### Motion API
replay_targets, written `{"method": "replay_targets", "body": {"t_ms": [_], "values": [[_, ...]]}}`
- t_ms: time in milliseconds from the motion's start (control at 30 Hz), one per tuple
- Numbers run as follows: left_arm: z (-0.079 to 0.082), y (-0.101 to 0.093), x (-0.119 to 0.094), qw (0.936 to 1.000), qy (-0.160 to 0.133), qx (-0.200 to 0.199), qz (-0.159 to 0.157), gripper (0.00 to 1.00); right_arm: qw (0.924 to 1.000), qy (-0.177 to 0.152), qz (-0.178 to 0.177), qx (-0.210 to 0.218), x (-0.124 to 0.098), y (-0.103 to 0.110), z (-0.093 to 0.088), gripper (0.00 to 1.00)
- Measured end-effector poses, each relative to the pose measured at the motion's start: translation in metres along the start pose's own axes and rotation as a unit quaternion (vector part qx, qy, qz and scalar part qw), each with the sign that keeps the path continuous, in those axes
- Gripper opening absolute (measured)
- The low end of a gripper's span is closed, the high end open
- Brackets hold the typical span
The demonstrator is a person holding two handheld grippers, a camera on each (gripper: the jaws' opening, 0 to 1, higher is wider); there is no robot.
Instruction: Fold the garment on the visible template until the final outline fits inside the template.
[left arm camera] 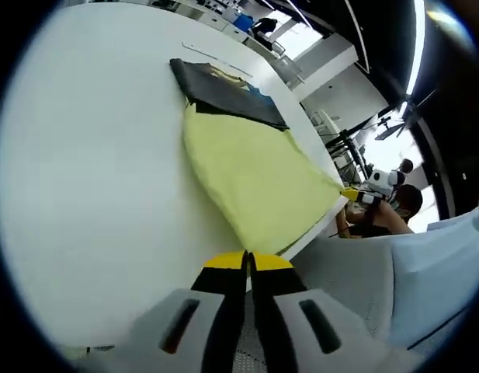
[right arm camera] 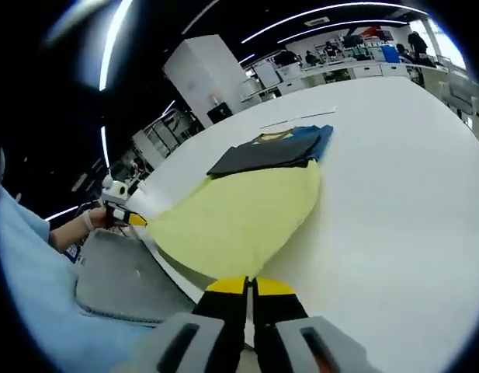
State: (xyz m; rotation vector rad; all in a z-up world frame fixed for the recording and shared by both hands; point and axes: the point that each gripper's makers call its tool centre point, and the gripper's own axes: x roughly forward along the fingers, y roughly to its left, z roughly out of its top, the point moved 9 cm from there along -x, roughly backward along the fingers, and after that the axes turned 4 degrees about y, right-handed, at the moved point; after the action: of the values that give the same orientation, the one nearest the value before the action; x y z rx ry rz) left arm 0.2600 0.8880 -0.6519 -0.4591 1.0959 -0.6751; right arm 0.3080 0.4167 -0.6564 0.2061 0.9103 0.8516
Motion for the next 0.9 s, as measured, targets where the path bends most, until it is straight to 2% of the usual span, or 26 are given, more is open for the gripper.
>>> {"method": "replay_targets", "body": {"t_ms": [300,533,767,900], "values": [[-0.007,-0.014,-0.014,0.9997,0.023,0.008,-0.008,0.0,0.9998,0.003,0.011,0.019,-0.015,0.011,-0.012,0.0],[-0.021,-0.022,-0.021,0.9991,0.041,-0.009,-0.012,0.0,0.9981,0.011,0.023,0.055,-0.023,0.026,-0.032,0.0],[-0.033,-0.036,-0.025,0.9979,0.05,-0.035,-0.019,0.0,0.9955,0.019,0.037,0.085,-0.031,0.039,-0.04,0.0],[-0.038,-0.038,-0.027,0.9971,0.053,-0.048,-0.025,0.0,0.9936,0.028,0.041,0.102,-0.035,0.037,-0.042,0.0]]}}
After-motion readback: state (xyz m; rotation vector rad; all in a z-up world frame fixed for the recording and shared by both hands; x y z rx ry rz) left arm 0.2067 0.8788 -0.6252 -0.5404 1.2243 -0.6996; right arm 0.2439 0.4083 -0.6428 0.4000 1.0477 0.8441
